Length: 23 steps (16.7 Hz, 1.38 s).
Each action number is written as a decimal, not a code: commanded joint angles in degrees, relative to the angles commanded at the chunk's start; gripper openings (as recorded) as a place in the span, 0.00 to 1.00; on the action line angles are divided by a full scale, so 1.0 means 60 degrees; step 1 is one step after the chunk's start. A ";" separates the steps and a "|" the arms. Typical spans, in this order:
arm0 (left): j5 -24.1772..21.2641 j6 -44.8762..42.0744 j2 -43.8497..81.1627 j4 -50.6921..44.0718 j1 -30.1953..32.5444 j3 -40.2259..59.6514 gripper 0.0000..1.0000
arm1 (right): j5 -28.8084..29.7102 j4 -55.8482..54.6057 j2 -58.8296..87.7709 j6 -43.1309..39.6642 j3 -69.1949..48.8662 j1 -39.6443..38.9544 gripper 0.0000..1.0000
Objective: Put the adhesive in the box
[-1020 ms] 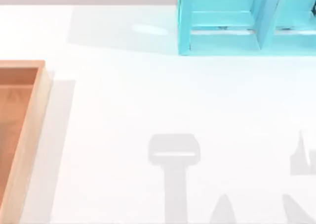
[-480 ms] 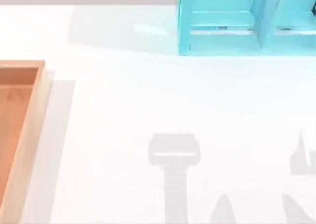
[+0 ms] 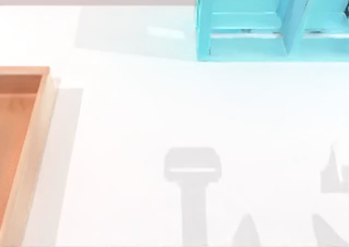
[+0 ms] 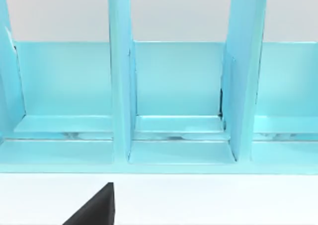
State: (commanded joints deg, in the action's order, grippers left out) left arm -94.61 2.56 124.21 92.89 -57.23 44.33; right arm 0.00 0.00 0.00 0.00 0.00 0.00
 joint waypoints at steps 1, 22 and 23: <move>-0.0015 -0.0189 -0.0051 -0.0136 0.0012 0.0052 0.00 | 0.0000 0.0000 0.0000 0.0000 0.0000 0.0000 1.00; 0.0459 -1.2143 -0.1731 -1.4751 0.1891 0.0847 0.00 | 0.0000 0.0000 0.0000 0.0000 0.0000 0.0000 1.00; 0.0491 -1.2554 -0.1709 -1.5390 0.1969 0.0803 0.00 | 0.0000 0.0000 0.0000 0.0000 0.0000 0.0000 1.00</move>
State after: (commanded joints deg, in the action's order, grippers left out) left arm -91.66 -72.77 113.95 0.56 -45.42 49.15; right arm 0.00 0.00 0.00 0.00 0.00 0.00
